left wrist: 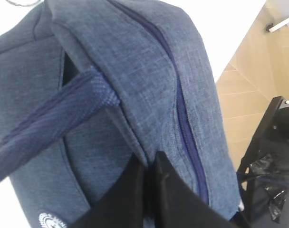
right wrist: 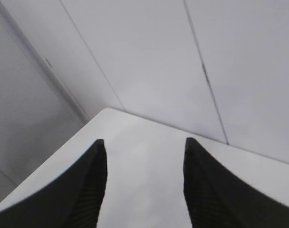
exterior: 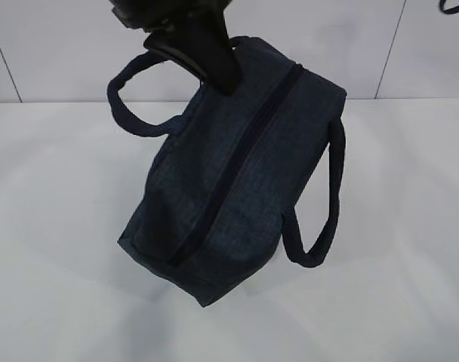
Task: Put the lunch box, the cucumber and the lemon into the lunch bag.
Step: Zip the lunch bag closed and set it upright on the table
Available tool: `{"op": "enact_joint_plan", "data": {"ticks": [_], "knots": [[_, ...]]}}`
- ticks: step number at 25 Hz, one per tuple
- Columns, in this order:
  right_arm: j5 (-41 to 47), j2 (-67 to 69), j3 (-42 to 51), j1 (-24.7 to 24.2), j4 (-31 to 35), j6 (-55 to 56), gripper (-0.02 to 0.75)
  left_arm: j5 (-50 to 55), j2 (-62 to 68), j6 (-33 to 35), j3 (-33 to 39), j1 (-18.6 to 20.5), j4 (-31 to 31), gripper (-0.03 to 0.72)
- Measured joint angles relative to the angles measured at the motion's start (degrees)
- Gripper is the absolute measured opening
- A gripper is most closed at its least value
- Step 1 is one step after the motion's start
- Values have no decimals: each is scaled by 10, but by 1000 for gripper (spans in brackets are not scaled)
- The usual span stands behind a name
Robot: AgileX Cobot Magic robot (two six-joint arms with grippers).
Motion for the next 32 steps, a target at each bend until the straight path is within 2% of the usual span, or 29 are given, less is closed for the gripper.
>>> {"op": "enact_joint_plan", "data": {"ticks": [6, 15, 22, 24, 29, 32], "knots": [[7, -43, 0, -36, -8, 16, 398, -77, 60, -6, 0, 4, -30, -5], [14, -53, 0, -37, -54, 28, 398, -189, 141, -6, 0, 84, -161, -5], [14, -53, 0, -37, -59, 31, 378, -203, 186, -7, 0, 127, -178, 8], [14, -53, 0, -37, -60, 32, 366, -196, 186, -7, 0, 132, -180, 55], [15, -53, 0, -37, -61, 37, 358, -164, 186, -7, -1, 144, -180, 331], [25, -53, 0, -37, -61, 54, 357, -148, 181, -7, -2, 149, -170, 429]]}}
